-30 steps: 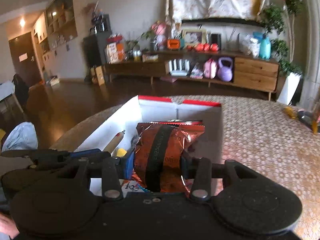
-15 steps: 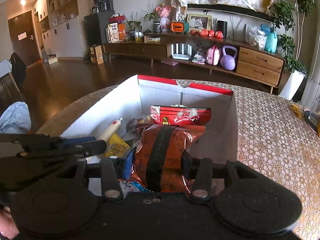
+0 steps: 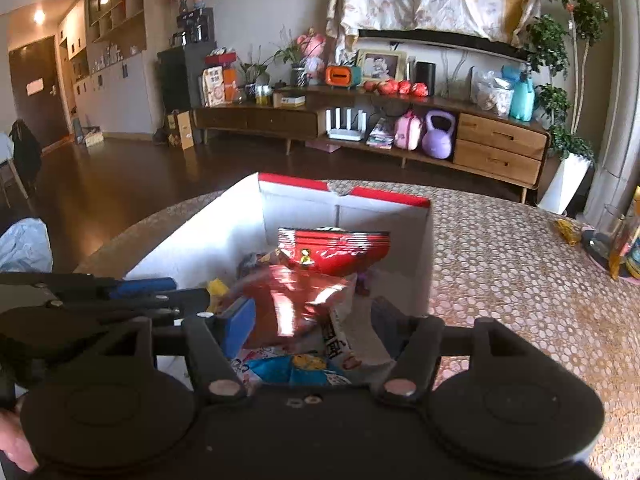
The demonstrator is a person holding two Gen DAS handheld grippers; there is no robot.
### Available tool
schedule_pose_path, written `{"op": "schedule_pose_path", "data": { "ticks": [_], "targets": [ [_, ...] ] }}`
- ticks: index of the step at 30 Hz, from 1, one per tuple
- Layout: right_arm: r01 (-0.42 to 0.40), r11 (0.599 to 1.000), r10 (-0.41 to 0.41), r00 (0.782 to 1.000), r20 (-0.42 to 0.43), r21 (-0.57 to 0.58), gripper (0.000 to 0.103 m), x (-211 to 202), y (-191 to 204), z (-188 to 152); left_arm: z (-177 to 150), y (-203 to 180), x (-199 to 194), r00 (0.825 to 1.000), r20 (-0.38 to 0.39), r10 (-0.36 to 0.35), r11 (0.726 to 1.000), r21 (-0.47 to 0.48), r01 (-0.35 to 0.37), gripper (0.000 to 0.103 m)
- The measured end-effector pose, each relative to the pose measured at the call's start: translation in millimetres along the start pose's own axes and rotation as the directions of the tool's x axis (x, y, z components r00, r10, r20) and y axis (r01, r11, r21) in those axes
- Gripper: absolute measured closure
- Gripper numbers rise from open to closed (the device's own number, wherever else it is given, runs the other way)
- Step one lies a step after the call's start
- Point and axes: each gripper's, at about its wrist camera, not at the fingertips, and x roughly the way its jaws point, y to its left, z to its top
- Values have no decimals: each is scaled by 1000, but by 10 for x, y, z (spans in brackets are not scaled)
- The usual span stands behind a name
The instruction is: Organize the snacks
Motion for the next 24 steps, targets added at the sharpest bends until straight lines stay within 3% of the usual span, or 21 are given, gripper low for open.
{"op": "schedule_pose_path", "data": {
  "ticks": [3,17,20,24],
  "targets": [
    [7,1000,-7,1000,27,21,36,-116,-45,-21,9,-53,-66,1000,13,-11,1000,5,11,39],
    [28,990,-47,990,132,142,23,-682,-320,-248,-66,-437,-464,999,44,-16,999,43,14,14],
    [36,984,-64,987,151,177,20,-815,-417,-309,-90,-558,-554,999,48,14,998,56,-17,2],
    [52,974,-92,981,172,222,14,-968,-545,-401,-126,-628,-655,998,57,20,998,66,-24,0]
  ]
}}
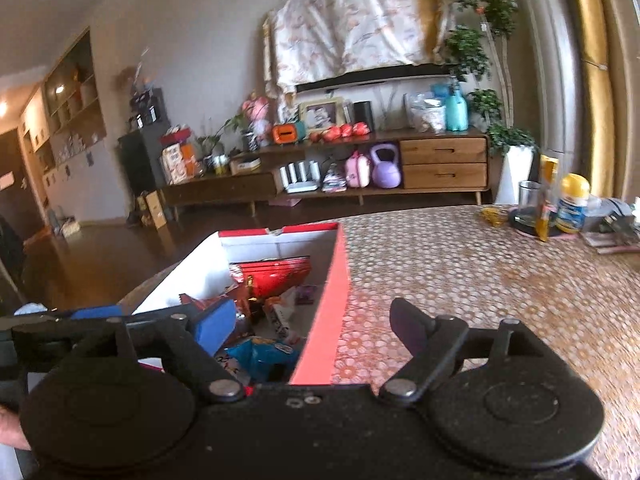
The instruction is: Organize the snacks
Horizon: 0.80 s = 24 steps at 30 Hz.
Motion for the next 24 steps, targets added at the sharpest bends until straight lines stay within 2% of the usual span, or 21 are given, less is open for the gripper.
{"op": "schedule_pose_path", "data": {
  "ticks": [2,11,24],
  "targets": [
    [14,1000,-15,1000,19,22,7,-72,-85,-18,-13,-45,-49,1000,1,9,1000,5,-9,0],
    [50,996,-53,998,39,78,3,-261,-361,-159,-115,-210,-193,999,-7,38,999,21,-38,0],
    [74,991,-79,996,43,109,0,-399,-462,-315,-154,-294,-236,999,-13,49,998,46,-49,0]
  ]
}}
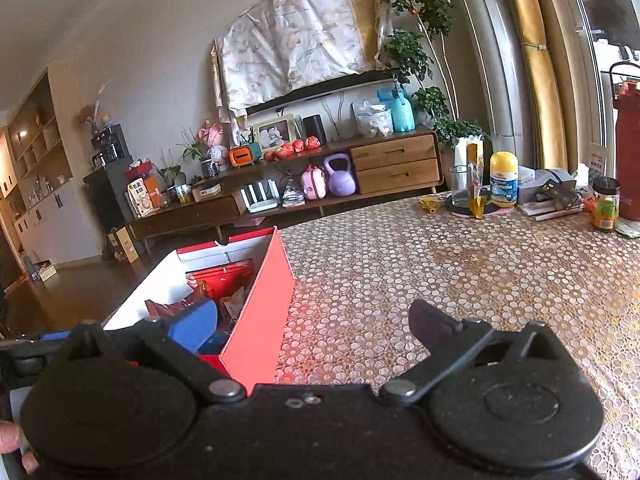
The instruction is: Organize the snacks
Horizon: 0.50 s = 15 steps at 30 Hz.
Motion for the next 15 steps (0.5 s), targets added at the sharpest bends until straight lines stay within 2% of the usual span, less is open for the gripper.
{"op": "schedule_pose_path", "data": {
  "ticks": [15],
  "targets": [
    [10,1000,-10,1000,-13,0,0,24,-13,-44,-11,7,37,1000,-11,2,1000,2,-2,0]
  ]
}}
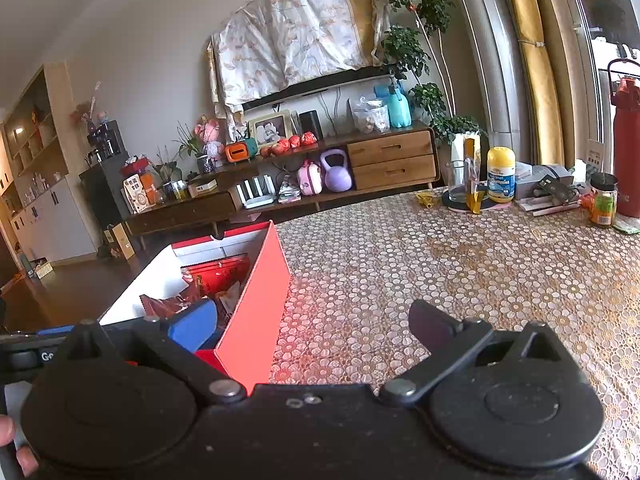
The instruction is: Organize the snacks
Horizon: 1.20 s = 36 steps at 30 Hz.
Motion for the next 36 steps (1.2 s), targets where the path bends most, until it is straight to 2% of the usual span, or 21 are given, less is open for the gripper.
{"op": "schedule_pose_path", "data": {
  "ticks": [36],
  "targets": [
    [8,1000,-8,1000,-11,-4,0,29,2,-23,13,51,20,1000,-4,8,1000,-5,-8,0]
  ]
}}
